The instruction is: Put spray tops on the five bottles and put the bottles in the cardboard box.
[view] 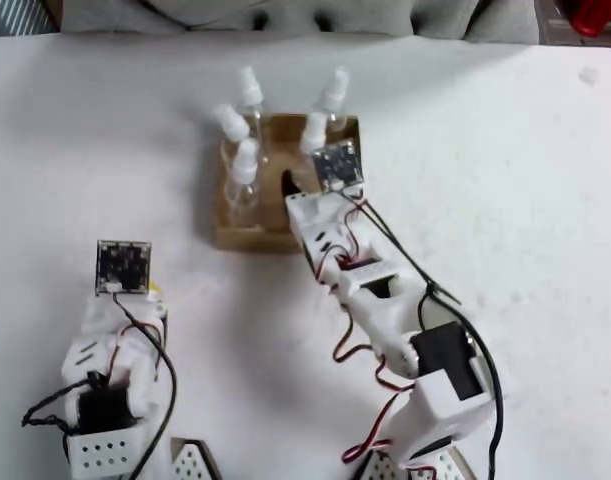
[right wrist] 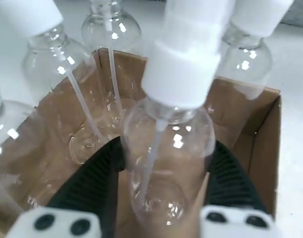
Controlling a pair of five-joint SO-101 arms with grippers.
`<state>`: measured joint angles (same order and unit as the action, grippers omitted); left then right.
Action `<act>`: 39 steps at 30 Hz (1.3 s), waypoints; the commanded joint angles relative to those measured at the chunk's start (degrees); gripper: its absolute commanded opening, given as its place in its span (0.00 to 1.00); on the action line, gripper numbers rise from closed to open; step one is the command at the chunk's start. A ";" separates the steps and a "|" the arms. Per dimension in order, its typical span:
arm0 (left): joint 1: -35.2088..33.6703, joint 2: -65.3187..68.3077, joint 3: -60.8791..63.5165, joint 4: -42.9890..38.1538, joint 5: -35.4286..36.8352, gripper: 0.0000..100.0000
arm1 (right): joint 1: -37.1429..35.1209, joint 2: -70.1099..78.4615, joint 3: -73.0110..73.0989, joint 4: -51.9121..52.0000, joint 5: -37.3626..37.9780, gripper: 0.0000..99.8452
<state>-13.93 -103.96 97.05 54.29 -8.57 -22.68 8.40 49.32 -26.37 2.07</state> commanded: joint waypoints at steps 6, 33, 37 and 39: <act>-0.40 -0.57 -0.09 0.18 -0.88 0.02 | 1.63 -3.65 -0.97 3.82 0.79 0.23; -0.40 -0.57 -0.09 -0.09 -0.88 0.02 | -0.84 -8.40 0.00 3.91 0.35 0.36; -0.40 -0.57 -0.09 -0.26 -0.88 0.02 | -0.84 -15.69 4.92 3.91 0.79 0.36; -0.40 -0.57 -0.09 -0.26 -0.88 0.02 | -0.84 -19.38 7.21 5.05 0.79 0.36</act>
<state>-13.93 -103.96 97.05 54.29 -8.57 -23.21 -4.26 55.21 -22.86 2.24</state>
